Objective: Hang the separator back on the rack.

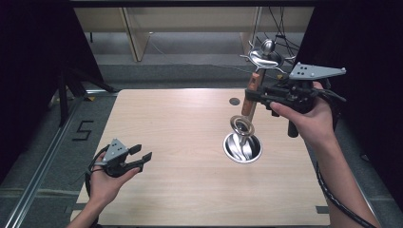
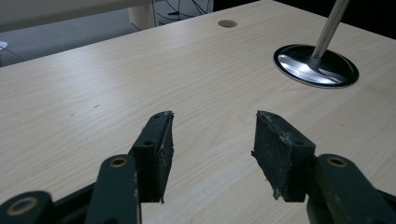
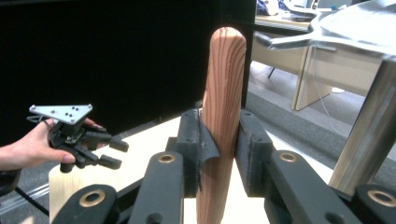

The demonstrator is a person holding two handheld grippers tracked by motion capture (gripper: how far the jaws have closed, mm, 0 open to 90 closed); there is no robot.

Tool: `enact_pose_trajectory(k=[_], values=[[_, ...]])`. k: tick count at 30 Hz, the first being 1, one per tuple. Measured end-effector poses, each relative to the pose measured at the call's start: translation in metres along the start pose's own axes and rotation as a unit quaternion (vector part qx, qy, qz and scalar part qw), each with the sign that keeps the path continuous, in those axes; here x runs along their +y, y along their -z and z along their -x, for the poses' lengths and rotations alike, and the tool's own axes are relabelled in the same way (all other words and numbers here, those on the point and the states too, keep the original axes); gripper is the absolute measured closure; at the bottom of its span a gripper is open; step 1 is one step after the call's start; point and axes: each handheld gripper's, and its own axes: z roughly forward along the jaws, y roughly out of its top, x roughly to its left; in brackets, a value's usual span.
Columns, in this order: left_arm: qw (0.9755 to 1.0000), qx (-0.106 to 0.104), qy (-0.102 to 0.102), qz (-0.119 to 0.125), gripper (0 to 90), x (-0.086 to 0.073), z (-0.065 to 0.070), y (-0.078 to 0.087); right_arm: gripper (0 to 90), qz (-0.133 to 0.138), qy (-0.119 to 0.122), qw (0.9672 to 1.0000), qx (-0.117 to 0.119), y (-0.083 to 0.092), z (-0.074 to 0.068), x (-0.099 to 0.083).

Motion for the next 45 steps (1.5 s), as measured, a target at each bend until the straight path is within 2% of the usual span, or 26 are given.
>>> enact_pose_trajectory(k=[1,2,3,4,6,8,9,11,13,17,18,23,29,30,31,33,35,36,37,38,39,42,43,45], values=[[1.0000,0.002,-0.009,0.000,46.4,0.001,-0.001,0.001,74.3,0.001,-0.010,1.0000,-0.002,0.000,-0.001,0.000],[0.9999,0.002,-0.012,0.001,46.4,0.001,-0.001,0.001,74.2,0.005,0.001,1.0000,-0.002,-0.001,0.001,0.002],[0.9999,0.002,-0.012,0.000,46.4,0.001,-0.001,0.001,74.3,0.005,-0.014,0.9999,-0.001,-0.001,0.000,0.002],[0.9999,0.001,-0.013,0.000,46.4,0.001,-0.001,0.001,74.3,0.010,-0.002,1.0000,0.001,-0.001,0.002,0.003],[0.9999,0.000,-0.013,0.000,46.3,0.001,-0.001,0.001,74.2,0.009,-0.014,0.9999,0.003,-0.002,0.002,0.004],[0.9999,-0.001,-0.010,0.001,46.4,0.001,0.000,0.001,74.3,0.012,-0.012,0.9999,0.002,-0.002,0.003,0.006],[1.0000,-0.001,-0.008,0.002,46.4,0.001,0.000,0.001,74.3,0.012,-0.018,0.9998,0.001,-0.002,0.002,0.007],[0.9999,0.000,-0.013,0.003,46.4,0.001,0.000,0.001,74.3,0.018,-0.016,0.9997,0.002,-0.002,0.004,0.007],[0.9999,-0.001,-0.010,0.002,46.4,0.001,0.000,0.001,74.2,0.017,-0.029,0.9994,0.003,-0.002,0.005,0.006],[1.0000,-0.001,-0.009,0.002,46.4,0.001,0.000,0.001,74.2,0.022,-0.028,0.9993,0.001,-0.004,0.010,0.004],[0.9999,-0.001,-0.012,0.001,46.3,0.001,0.000,0.001,74.3,0.019,-0.039,0.9991,0.002,-0.003,0.010,0.004],[0.9999,0.000,-0.012,0.001,46.3,0.001,-0.001,0.001,74.2,0.022,-0.030,0.9993,-0.007,-0.004,0.015,0.004],[1.0000,0.000,-0.009,0.002,46.4,0.001,-0.001,0.001,74.1,0.016,-0.042,0.9989,-0.012,-0.004,0.018,0.002],[1.0000,0.000,-0.010,0.002,46.4,0.001,-0.001,0.001,74.1,0.023,-0.030,0.9993,-0.010,-0.005,0.021,0.001],[1.0000,0.000,-0.009,0.003,46.4,0.001,-0.001,0.001,74.1,0.017,-0.043,0.9989,-0.004,-0.005,0.021,0.000],[1.0000,0.000,-0.009,0.003,46.3,0.001,-0.001,0.001,74.0,0.025,-0.037,0.9990,-0.009,-0.005,0.023,0.000],[1.0000,0.000,-0.008,0.001,46.4,0.001,-0.002,0.001,73.9,0.021,-0.048,0.9986,-0.011,-0.005,0.023,0.000],[1.0000,0.000,-0.008,0.001,46.3,0.001,-0.002,0.001,73.8,0.024,-0.039,0.9989,-0.013,-0.005,0.024,0.000],[1.0000,0.000,-0.009,0.002,46.4,0.001,-0.002,0.002,73.6,0.024,-0.043,0.9987,-0.015,-0.004,0.023,-0.001],[1.0000,0.000,-0.008,0.002,46.4,0.001,-0.002,0.002,73.2,0.024,-0.029,0.9992,-0.014,-0.004,0.025,-0.001],[1.0000,-0.003,-0.001,0.003,46.4,0.000,-0.002,0.001,72.8,0.026,-0.036,0.9990,-0.012,-0.004,0.025,-0.002],[1.0000,0.001,-0.009,0.001,46.4,0.001,-0.003,0.001,70.3,0.033,-0.043,0.9984,-0.019,-0.002,0.025,-0.005],[1.0000,0.002,-0.009,0.001,46.3,0.000,-0.003,0.001,69.2,0.031,-0.049,0.9982,-0.013,-0.001,0.024,-0.005],[1.0000,0.002,-0.008,-0.001,46.4,0.000,-0.004,0.001,67.2,0.031,-0.048,0.9982,-0.017,0.002,0.024,-0.007]])
